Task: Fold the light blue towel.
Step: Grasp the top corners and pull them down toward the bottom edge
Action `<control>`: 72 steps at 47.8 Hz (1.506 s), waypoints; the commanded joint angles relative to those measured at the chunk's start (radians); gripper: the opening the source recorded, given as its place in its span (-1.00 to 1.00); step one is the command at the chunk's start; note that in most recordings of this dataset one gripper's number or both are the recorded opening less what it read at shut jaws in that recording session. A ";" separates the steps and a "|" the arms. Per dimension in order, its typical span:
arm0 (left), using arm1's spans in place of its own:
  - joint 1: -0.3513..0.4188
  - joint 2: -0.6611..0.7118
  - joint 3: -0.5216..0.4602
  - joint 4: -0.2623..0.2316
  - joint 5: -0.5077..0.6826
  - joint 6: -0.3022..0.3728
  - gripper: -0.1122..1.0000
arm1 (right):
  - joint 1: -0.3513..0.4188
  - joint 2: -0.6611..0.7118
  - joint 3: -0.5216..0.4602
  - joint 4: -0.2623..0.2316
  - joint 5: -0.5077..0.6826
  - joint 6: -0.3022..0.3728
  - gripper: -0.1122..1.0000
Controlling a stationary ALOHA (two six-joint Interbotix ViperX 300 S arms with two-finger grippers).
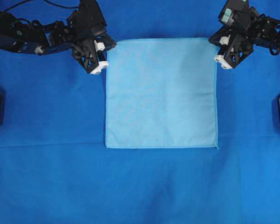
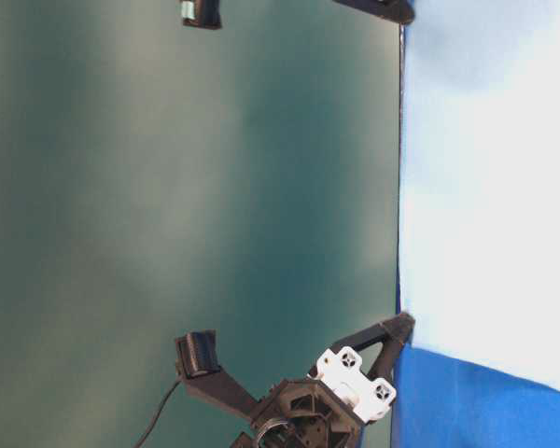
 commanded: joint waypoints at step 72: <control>-0.604 -0.040 -0.032 -0.008 0.207 -0.161 -0.76 | 0.776 -0.107 0.051 0.046 0.169 0.486 -0.77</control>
